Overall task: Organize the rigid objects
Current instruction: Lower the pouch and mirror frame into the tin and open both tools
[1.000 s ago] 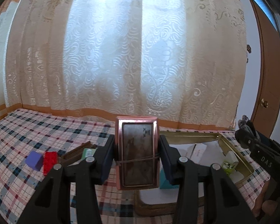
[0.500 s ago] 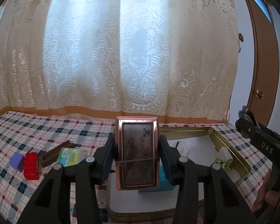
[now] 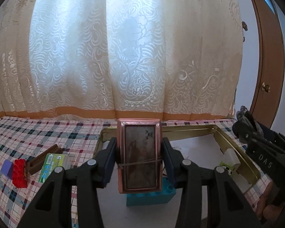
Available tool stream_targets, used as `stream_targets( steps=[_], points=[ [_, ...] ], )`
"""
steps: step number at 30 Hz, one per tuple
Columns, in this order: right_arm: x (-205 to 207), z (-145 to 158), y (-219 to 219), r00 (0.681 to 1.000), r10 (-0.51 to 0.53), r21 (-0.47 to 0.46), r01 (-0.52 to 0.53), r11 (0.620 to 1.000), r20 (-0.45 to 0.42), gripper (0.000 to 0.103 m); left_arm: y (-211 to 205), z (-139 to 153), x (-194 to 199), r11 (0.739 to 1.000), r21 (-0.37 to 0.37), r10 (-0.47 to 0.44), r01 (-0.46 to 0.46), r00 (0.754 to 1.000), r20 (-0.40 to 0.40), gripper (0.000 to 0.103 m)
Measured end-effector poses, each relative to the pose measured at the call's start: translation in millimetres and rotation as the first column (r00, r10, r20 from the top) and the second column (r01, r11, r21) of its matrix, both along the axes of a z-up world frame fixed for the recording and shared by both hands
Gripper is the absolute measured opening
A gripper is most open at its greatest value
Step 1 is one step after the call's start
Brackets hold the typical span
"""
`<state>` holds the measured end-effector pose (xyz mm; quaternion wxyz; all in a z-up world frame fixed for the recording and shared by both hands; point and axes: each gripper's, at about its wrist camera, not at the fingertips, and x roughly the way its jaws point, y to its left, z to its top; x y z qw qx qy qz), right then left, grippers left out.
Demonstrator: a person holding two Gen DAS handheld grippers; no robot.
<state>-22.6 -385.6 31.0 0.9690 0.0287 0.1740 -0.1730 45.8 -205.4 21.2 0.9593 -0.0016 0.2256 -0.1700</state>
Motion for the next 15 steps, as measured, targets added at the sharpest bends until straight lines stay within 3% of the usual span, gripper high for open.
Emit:
stream_targets(
  steps=[10,15],
  points=[
    [25,-11,11,0.998,-0.010,-0.097,0.004,0.995,-0.056,0.063,-13,-8,16,0.999,0.033,0.010,-0.008,0.999,-0.048,0.045],
    [33,-15,-1,0.996,-0.023,-0.047,0.019,0.999,-0.088,0.063,-26,-12,24,0.997,0.071,0.013,-0.008,0.997,-0.074,0.045]
  ],
)
